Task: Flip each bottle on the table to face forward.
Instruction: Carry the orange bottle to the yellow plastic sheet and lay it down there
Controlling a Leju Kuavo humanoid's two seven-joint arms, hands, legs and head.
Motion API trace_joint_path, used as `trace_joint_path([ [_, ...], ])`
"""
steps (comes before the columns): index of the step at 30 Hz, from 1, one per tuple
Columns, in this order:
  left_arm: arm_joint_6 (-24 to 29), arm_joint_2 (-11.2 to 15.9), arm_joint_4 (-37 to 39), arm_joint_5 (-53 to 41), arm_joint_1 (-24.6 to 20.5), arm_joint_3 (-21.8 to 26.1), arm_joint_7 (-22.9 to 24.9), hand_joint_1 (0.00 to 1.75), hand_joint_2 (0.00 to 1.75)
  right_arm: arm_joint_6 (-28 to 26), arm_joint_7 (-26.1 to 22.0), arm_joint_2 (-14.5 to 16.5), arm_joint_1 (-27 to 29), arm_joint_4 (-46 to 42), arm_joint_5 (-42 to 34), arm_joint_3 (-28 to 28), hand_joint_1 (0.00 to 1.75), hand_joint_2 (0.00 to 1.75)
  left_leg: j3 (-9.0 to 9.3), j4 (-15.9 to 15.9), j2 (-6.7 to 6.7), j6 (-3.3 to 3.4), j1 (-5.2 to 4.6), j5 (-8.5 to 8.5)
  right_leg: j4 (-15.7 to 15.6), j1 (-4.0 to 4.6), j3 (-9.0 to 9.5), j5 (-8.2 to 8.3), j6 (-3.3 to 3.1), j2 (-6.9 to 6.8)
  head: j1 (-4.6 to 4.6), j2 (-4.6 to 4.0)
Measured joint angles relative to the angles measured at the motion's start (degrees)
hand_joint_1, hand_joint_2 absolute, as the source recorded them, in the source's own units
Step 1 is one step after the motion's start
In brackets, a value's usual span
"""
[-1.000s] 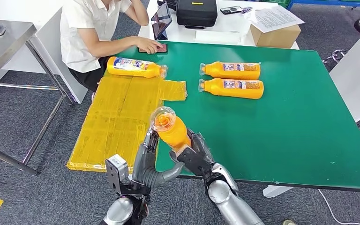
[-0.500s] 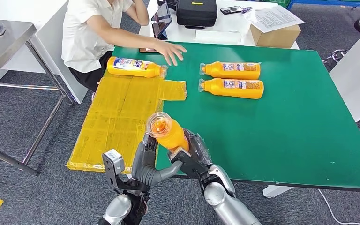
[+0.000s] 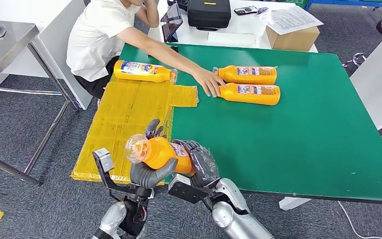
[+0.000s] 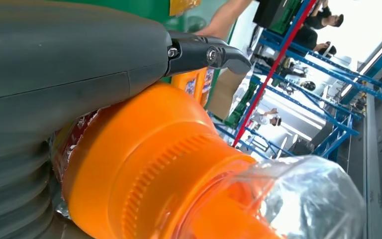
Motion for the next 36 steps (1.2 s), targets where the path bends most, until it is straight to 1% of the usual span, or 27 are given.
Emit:
trace_joint_path([
  [10,-0.6,0.0,0.1,0.0,0.0,0.4,0.4,0.00,1.75,-0.4,-1.4,-0.3,0.0,0.2,0.4,0.6,1.75,1.75,0.00,0.0,0.01,0.00,-0.01,0.00,0.0,0.00,-0.02,0.00,0.00,0.00,-0.01,0.00],
  [11,-0.5,0.0,0.2,-0.2,-0.1,0.4,0.3,0.17,1.75,-0.4,-1.7,-0.3,0.0,0.2,0.2,0.6,1.75,1.75,0.00,0.0,0.01,0.00,-0.01,0.00,0.0,0.00,-0.02,0.00,0.00,0.00,-0.01,0.00],
  [14,0.2,0.0,0.4,-1.5,-0.3,0.4,-0.5,1.47,1.75,-0.4,-2.5,-0.4,0.2,0.3,-0.6,0.7,1.75,1.75,0.00,0.0,0.02,0.00,-0.01,0.00,0.0,0.00,-0.02,0.00,0.00,0.01,-0.01,0.00],
  [15,0.3,0.0,0.5,-2.0,-0.3,0.4,-0.9,1.75,1.75,-0.3,-2.8,-0.4,0.2,0.3,-0.9,0.7,1.75,1.75,0.00,0.0,0.02,0.00,-0.01,0.00,0.0,0.00,-0.02,0.00,0.00,0.01,-0.01,0.00],
  [16,0.4,0.0,0.5,-2.5,-0.4,0.4,-1.4,1.75,1.75,-0.2,-2.9,-0.4,0.3,0.3,-1.2,0.7,1.75,1.75,0.00,0.0,0.02,0.00,0.00,0.00,0.0,0.00,-0.02,0.00,0.00,0.01,-0.01,0.00],
  [17,0.4,0.0,0.5,-2.9,-0.4,0.4,-1.8,1.75,1.75,-0.1,-3.1,-0.4,0.3,0.3,-1.6,0.7,1.54,1.75,0.00,0.0,0.02,0.00,0.00,0.00,0.0,0.00,-0.02,0.00,0.00,0.01,-0.01,0.00],
  [20,0.6,-0.1,0.5,-3.7,-0.5,0.4,-2.6,1.75,1.75,1.7,-4.2,-0.4,0.6,0.1,-3.8,0.8,0.23,1.75,0.00,0.0,0.02,0.00,-0.01,0.00,0.0,0.00,-0.02,0.00,0.00,0.01,-0.01,0.00],
  [21,0.6,-0.1,0.5,-3.7,-0.6,0.4,-2.7,1.75,1.75,2.9,-5.0,-0.4,0.9,-0.1,-5.0,0.7,0.00,1.75,0.00,0.0,0.01,0.00,-0.01,0.00,0.0,0.00,-0.02,0.00,0.00,0.00,0.00,0.00],
  [22,0.6,-0.2,0.5,-3.7,-0.7,0.4,-2.8,1.75,1.75,4.4,-6.0,-0.4,1.2,-0.3,-6.6,0.7,0.00,1.75,0.00,0.0,0.01,0.00,-0.01,0.00,0.0,0.00,-0.02,0.00,0.00,0.00,-0.01,0.00],
  [24,0.6,-0.2,0.4,-3.6,-1.0,0.6,-3.1,1.75,1.75,7.5,-8.2,-0.5,2.2,-1.0,-9.6,0.5,0.00,0.87,-0.01,0.0,0.01,0.00,-0.01,0.00,0.0,0.00,-0.02,0.00,0.00,0.00,0.00,0.00],
  [26,0.5,-0.1,0.4,-3.3,-1.3,1.0,-3.3,1.75,1.75,9.3,-10.1,-0.5,3.1,-2.0,-11.5,0.2,0.00,0.00,-0.01,0.0,0.01,0.00,-0.01,0.00,0.0,0.00,-0.02,0.00,0.00,0.01,-0.01,0.00],
  [31,0.3,-0.1,0.4,-1.8,-2.0,2.3,-3.5,1.75,1.75,9.3,-12.1,-0.5,4.1,-3.7,-12.0,-0.1,0.00,0.00,-0.01,0.0,0.01,0.00,0.00,0.00,0.0,0.00,-0.02,0.00,0.00,0.01,-0.01,0.00],
  [34,-0.5,-0.1,0.4,1.0,-2.5,3.7,-2.6,1.75,1.75,7.1,-13.5,-0.3,4.8,-4.5,-12.1,-0.4,0.00,0.00,-0.01,0.0,0.01,0.00,0.00,0.00,0.0,0.00,-0.02,0.00,0.00,0.01,-0.01,0.00],
  [36,-0.8,0.0,0.4,2.7,-3.1,5.2,-2.0,1.75,1.75,4.5,-14.5,0.1,5.5,-5.3,-11.7,-0.9,0.00,0.00,-0.01,0.0,0.01,0.00,0.00,0.00,0.0,0.00,-0.02,0.00,0.00,0.01,-0.01,0.00],
])
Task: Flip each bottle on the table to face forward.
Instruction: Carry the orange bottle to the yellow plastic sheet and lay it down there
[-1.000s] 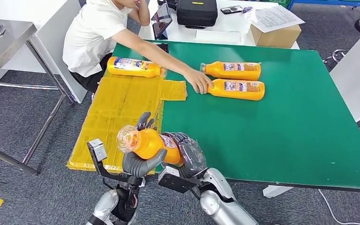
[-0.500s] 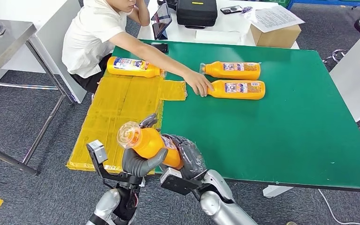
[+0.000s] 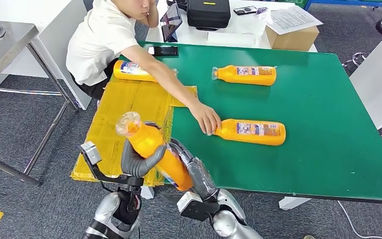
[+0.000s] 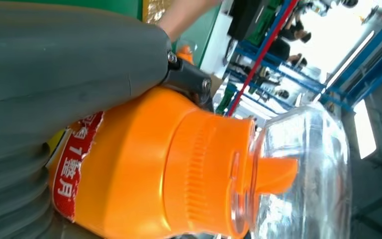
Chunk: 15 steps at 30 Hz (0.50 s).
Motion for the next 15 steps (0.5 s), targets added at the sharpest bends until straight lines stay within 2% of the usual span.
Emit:
trace_joint_path([
  [5,1.3,0.6,0.1,0.9,-1.3,3.8,0.0,1.75,1.75,-9.4,-1.2,1.2,1.9,-2.3,1.0,-2.4,0.00,0.00,0.00,0.0,-0.01,0.00,0.01,0.00,0.0,0.00,0.00,0.00,0.00,-0.01,0.00,0.00],
  [9,7.3,1.5,0.1,-5.4,-2.1,6.4,-3.6,1.75,1.75,-17.9,-1.7,1.8,3.6,-5.1,1.2,-5.4,0.00,0.00,-0.01,0.0,-0.01,0.00,0.01,0.00,0.0,0.00,0.00,0.00,0.00,-0.01,0.00,0.00],
  [15,11.2,2.3,0.2,-10.0,-2.9,7.9,-5.5,1.75,1.75,-19.8,-1.8,1.9,5.1,-7.7,1.8,-7.5,0.00,0.00,-0.01,0.0,-0.01,0.00,0.00,0.00,0.0,-0.01,-0.01,0.00,0.00,-0.01,0.00,0.00],
])
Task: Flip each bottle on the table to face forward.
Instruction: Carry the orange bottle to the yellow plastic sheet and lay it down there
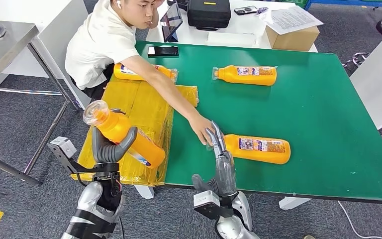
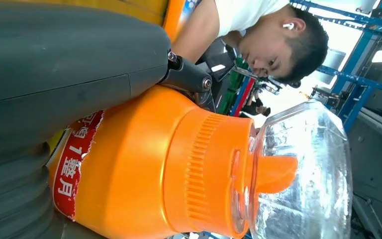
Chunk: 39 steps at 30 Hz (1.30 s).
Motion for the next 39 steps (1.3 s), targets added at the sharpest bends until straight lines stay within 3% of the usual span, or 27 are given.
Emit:
trace_joint_path([
  [3,13.4,0.7,1.3,-17.5,-1.2,-0.2,-2.3,1.75,1.75,-1.4,0.0,0.7,1.7,-3.4,2.6,-2.4,0.00,0.00,0.00,0.0,-0.03,0.00,0.00,0.01,0.0,0.00,-0.01,0.00,0.00,-0.04,0.01,0.00],
  [5,22.2,1.6,3.8,-34.5,-2.8,-1.0,-0.9,1.75,1.75,-1.8,0.0,1.8,3.5,-7.6,4.3,-5.6,0.00,0.87,0.00,0.0,-0.09,0.01,0.00,0.01,0.0,0.00,0.00,0.00,0.00,-0.10,0.00,0.00],
  [7,25.2,2.5,7.4,-49.0,-4.3,-2.1,2.7,1.75,1.75,-1.9,0.0,3.1,4.8,-12.3,5.1,-9.7,0.00,1.75,0.00,0.0,-0.10,0.02,0.00,0.02,0.0,0.00,0.01,0.00,0.00,-0.13,0.01,0.00],
  [10,24.0,3.4,13.4,-64.2,-6.2,-4.1,8.9,1.75,1.75,-2.0,0.0,4.5,5.8,-17.8,5.2,-15.2,0.00,1.75,0.00,0.0,-0.05,0.02,-0.01,0.02,0.0,-0.02,0.00,0.00,0.00,-0.09,0.02,0.00],
  [13,22.7,3.9,18.6,-72.1,-7.7,-5.8,12.7,1.75,1.75,-2.1,0.0,5.2,6.4,-21.1,5.2,-18.4,0.00,1.75,0.01,0.0,-0.03,0.02,-0.05,0.02,0.0,-0.05,0.00,0.02,0.00,-0.08,0.01,0.00],
  [24,22.2,4.6,24.9,-73.9,-9.7,-7.4,13.9,1.75,1.75,-2.1,0.0,5.9,7.1,-25.0,5.1,-21.7,0.00,1.75,0.00,0.0,-0.02,0.02,-0.04,0.02,0.0,-0.04,-0.01,0.01,0.01,-0.09,0.00,0.00],
  [29,18.7,4.8,27.8,-79.9,-11.5,-8.3,16.7,1.75,1.75,-2.1,0.0,6.0,7.1,-25.2,5.6,-21.8,0.00,1.75,0.00,0.0,-0.03,0.02,-0.05,0.03,0.0,-0.05,0.01,0.01,0.01,-0.09,0.00,0.00],
  [39,18.5,4.8,28.1,-80.4,-11.6,-8.4,16.8,1.75,1.75,-2.1,0.0,6.0,7.1,-25.2,5.6,-21.8,0.00,1.75,0.00,0.0,-0.03,0.02,-0.05,0.03,0.0,-0.05,0.01,0.01,0.01,-0.09,0.00,0.00],
])
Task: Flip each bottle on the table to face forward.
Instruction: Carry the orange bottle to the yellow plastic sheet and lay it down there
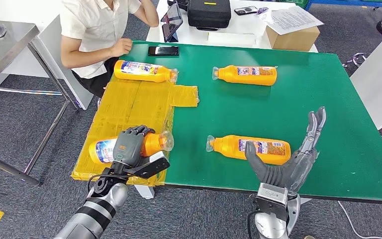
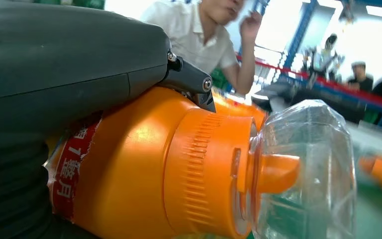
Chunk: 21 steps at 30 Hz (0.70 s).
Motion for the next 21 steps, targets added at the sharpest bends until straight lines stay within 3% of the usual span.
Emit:
trace_joint_path([
  [3,-0.9,0.0,0.9,-1.3,-0.4,-0.2,0.3,1.75,1.75,0.0,0.0,0.0,0.0,0.0,-0.1,0.1,0.00,1.75,0.00,0.0,0.00,0.00,0.00,0.00,0.0,0.00,0.00,0.00,0.00,0.00,0.01,0.00],
  [4,-2.1,0.1,1.9,-2.1,-0.8,-0.4,0.4,1.65,1.75,0.0,0.0,0.0,0.0,0.0,-0.3,0.2,0.00,1.75,0.00,0.0,0.00,0.00,0.00,0.00,0.0,0.00,0.01,0.00,0.00,0.00,0.01,0.00],
  [7,-9.1,0.2,7.5,-2.2,-4.0,-1.2,-2.3,0.34,1.75,0.0,0.0,-0.3,-0.2,0.5,-2.5,1.4,0.00,1.75,0.04,0.0,-0.04,-0.02,-0.01,0.02,0.0,0.00,0.07,0.00,0.00,-0.02,0.01,0.00],
  [8,-11.9,0.3,9.5,-0.1,-5.3,-1.2,-4.4,0.00,1.75,0.0,0.0,-0.6,-0.3,1.0,-3.5,2.2,0.00,1.75,0.07,0.0,-0.06,-0.04,-0.01,0.04,0.1,0.00,0.09,0.00,0.00,-0.02,0.01,0.00],
  [11,-22.1,0.1,13.7,8.7,-7.7,0.5,-10.7,0.00,1.75,0.0,0.0,-2.1,-0.7,3.8,-7.2,4.6,0.00,1.75,0.16,0.0,-0.18,-0.08,-0.01,0.10,0.1,-0.01,0.18,0.00,-0.01,-0.14,0.00,0.00],
  [13,-26.0,-0.1,14.8,12.5,-8.3,1.7,-12.9,0.00,1.75,0.0,0.0,-2.8,-1.0,5.5,-8.7,5.3,0.00,1.75,0.22,0.0,-0.29,-0.06,-0.02,0.13,0.1,-0.02,0.28,-0.01,-0.01,-0.25,0.00,0.00],
  [18,-30.5,-1.5,13.8,20.2,-7.6,3.6,-16.1,0.00,1.75,0.0,0.0,-3.1,-1.0,6.7,-8.2,5.4,0.00,1.75,0.25,0.0,-0.35,-0.02,-0.05,0.17,0.1,-0.05,0.32,-0.01,-0.01,-0.33,0.00,0.00],
  [21,-30.0,-2.4,10.5,22.8,-5.3,4.1,-18.3,0.00,1.75,0.0,0.0,-3.2,-0.9,7.0,-7.4,5.4,0.00,1.75,0.22,0.0,-0.32,-0.02,-0.08,0.17,0.1,-0.07,0.28,-0.01,-0.01,-0.32,0.00,0.00],
])
